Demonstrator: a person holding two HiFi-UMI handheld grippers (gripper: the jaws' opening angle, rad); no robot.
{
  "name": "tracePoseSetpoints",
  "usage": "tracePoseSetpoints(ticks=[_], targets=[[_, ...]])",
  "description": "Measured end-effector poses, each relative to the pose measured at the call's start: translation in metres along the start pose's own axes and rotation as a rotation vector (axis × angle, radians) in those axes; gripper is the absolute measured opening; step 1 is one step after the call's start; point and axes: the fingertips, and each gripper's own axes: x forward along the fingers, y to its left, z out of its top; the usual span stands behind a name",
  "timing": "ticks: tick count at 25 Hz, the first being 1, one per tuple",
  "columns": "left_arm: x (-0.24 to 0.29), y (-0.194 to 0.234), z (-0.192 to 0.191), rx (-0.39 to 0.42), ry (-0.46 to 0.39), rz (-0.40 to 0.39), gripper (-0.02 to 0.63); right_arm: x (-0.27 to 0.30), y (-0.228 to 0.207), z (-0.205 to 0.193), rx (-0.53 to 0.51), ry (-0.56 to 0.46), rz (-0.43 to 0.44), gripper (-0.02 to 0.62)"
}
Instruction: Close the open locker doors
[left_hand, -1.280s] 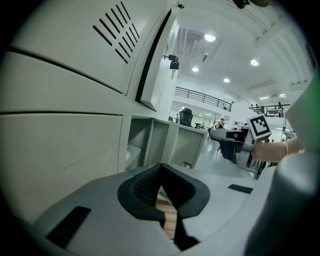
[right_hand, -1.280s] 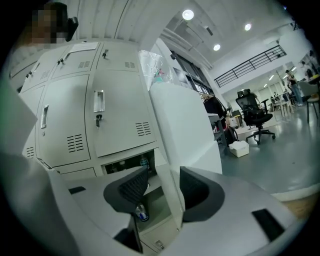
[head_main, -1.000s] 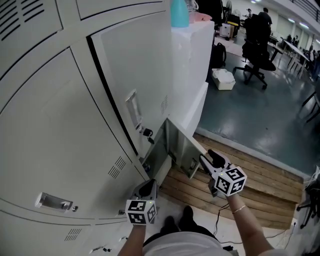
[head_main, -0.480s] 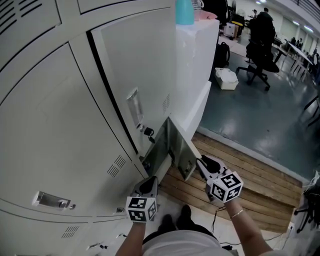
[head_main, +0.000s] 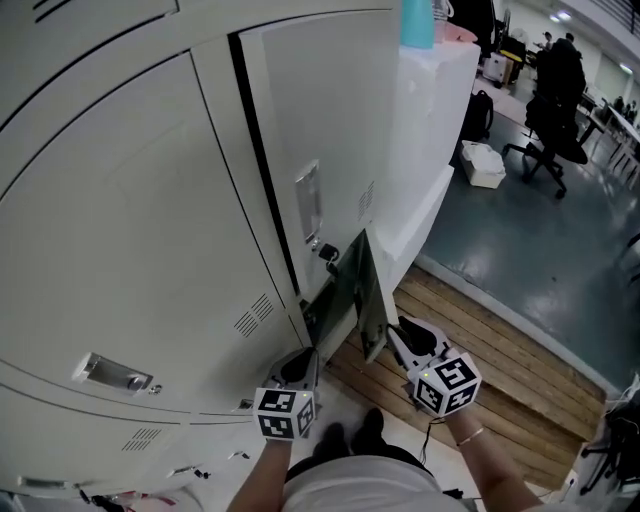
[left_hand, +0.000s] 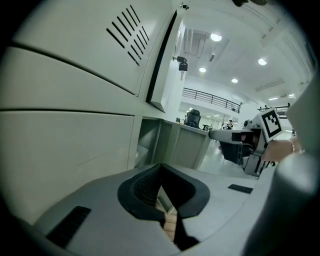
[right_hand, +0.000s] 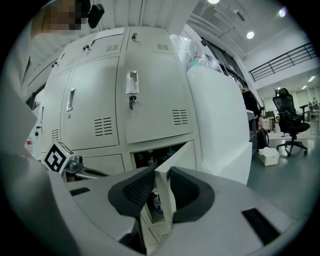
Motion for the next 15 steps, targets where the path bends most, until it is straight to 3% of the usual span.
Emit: tracePoseSetpoints(ticks=[15], targets=[[-0.033, 0.035, -0.009, -0.067, -0.017, 0.145, 0.02, 0.05, 0.052, 0.002, -0.035, 0.024, 0.154, 0.13]])
